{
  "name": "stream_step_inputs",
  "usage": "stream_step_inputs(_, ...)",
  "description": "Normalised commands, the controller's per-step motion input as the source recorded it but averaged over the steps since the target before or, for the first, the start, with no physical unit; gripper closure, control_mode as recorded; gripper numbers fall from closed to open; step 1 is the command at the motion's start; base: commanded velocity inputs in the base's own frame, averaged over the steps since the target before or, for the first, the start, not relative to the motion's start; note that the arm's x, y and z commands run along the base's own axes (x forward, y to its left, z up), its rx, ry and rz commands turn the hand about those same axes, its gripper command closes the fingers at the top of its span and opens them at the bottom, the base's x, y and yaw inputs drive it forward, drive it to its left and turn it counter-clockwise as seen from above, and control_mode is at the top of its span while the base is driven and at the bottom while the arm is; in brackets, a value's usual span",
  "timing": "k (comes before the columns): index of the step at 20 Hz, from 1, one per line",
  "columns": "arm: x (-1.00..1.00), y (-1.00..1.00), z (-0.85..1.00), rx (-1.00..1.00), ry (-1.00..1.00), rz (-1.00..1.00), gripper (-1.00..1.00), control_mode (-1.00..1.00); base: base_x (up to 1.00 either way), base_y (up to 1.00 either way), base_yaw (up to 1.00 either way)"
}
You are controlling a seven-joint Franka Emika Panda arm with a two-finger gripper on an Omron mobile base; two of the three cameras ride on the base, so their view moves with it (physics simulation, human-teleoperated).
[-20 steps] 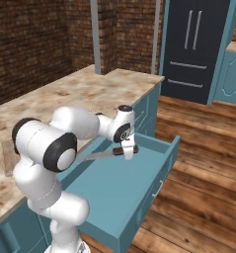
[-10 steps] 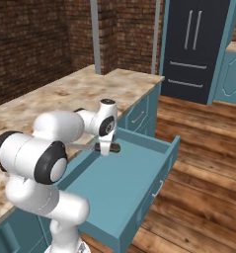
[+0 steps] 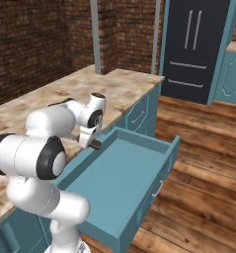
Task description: Pick up the knife from the drawer and place it on the cutting board. Then place the meat from the plate to the cutting board.
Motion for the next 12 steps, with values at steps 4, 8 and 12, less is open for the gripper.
stream_step_inputs(4,-0.07,0.86,0.0,0.0,0.0,-0.33,1.0,-1.0,0.0,0.0,0.0)
stream_step_inputs(8,-0.04,0.8,0.01,0.0,0.23,-0.27,1.0,-1.0,0.0,0.0,0.0)
stream_step_inputs(12,-0.11,0.78,0.03,0.0,0.3,-0.15,1.0,-1.0,0.0,0.0,0.0)
